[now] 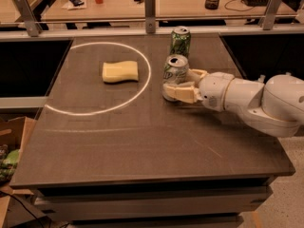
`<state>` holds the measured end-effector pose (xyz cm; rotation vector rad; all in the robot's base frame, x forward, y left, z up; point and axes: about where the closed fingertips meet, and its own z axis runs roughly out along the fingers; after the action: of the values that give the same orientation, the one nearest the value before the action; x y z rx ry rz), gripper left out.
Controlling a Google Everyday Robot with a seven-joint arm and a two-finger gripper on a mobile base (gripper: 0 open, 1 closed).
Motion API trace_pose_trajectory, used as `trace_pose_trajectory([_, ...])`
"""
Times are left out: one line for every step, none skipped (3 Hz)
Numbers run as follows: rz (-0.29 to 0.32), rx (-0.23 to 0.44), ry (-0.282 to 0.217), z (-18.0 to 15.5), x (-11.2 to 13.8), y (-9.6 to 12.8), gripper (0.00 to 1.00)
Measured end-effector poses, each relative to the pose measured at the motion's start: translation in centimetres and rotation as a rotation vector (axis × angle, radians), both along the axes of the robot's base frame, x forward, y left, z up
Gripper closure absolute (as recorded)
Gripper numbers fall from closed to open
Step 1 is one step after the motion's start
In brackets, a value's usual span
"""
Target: Move 7up can near sponge
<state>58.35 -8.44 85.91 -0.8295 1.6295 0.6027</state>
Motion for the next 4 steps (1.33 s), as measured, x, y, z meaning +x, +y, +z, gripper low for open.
trace_pose_trajectory([0.001,0.002,-0.004,0.2,0.1,0.1,1.00])
trace_pose_trajectory([0.023,0.038,-0.069,2.9,2.2,2.0,1.00])
trace_pose_trajectory([0.065,0.115,-0.177,7.9,6.2,6.1,1.00])
trace_pose_trajectory([0.107,0.158,-0.240,10.8,8.5,9.2,1.00])
